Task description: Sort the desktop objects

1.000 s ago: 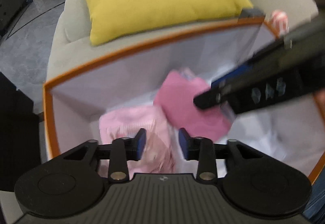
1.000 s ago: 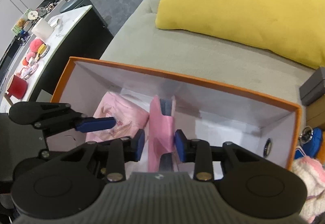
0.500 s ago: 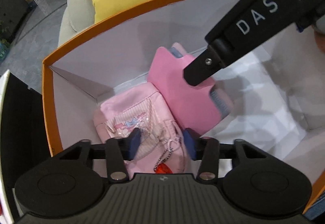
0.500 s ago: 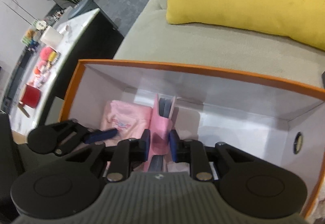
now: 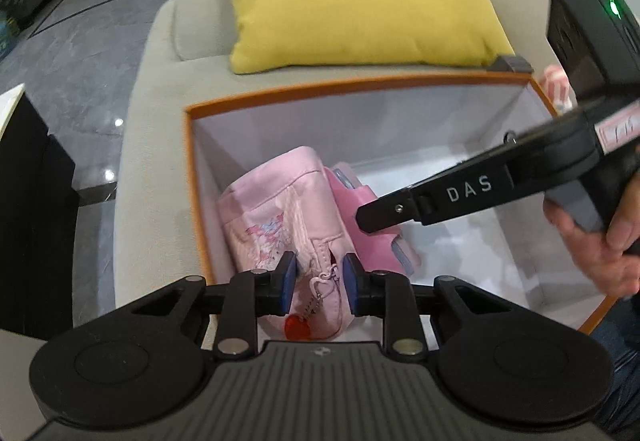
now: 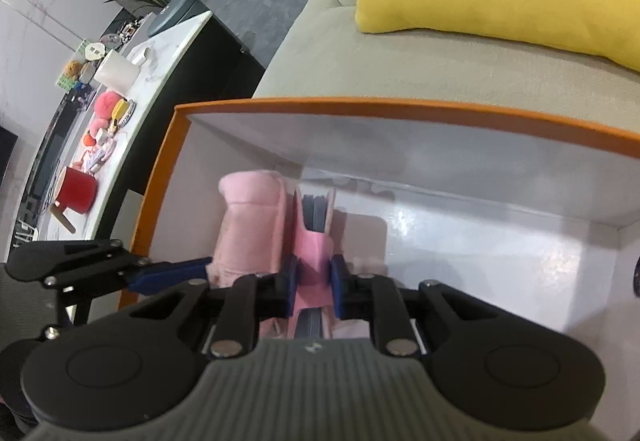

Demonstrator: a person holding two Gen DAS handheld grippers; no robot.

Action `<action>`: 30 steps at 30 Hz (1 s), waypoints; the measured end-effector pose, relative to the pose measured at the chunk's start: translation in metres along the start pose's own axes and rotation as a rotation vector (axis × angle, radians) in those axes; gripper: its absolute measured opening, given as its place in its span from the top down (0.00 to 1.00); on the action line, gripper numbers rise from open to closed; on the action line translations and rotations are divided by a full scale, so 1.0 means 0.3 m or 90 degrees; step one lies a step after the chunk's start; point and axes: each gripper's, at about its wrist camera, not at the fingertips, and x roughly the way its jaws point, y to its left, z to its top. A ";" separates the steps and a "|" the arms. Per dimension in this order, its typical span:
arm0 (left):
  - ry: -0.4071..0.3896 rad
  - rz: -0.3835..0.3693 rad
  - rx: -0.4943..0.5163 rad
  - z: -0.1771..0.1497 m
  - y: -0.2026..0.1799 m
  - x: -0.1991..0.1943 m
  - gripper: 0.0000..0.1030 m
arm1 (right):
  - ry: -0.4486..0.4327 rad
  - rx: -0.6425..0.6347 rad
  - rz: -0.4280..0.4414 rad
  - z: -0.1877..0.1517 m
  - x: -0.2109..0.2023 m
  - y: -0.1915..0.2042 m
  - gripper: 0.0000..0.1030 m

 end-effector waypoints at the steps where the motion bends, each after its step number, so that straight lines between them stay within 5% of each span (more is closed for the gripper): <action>1: -0.004 -0.009 -0.016 -0.007 0.016 -0.011 0.72 | -0.010 0.000 -0.006 0.000 -0.007 0.008 0.84; 8: -0.051 -0.112 -0.093 -0.006 0.100 -0.036 0.74 | -0.062 -0.003 -0.072 0.017 -0.058 0.055 0.84; 11: -0.031 -0.144 -0.119 -0.004 0.133 -0.013 0.75 | -0.067 -0.018 -0.095 0.008 -0.055 0.079 0.84; 25: -0.034 -0.014 -0.053 -0.025 0.122 -0.104 0.78 | -0.065 -0.026 -0.117 -0.013 -0.005 0.159 0.84; 28: -0.041 -0.022 -0.043 -0.043 0.111 -0.127 0.70 | -0.070 -0.014 -0.116 -0.023 -0.008 0.173 0.84; 30: -0.050 -0.035 -0.032 -0.056 0.103 -0.146 0.54 | -0.076 -0.013 -0.110 -0.029 -0.023 0.175 0.85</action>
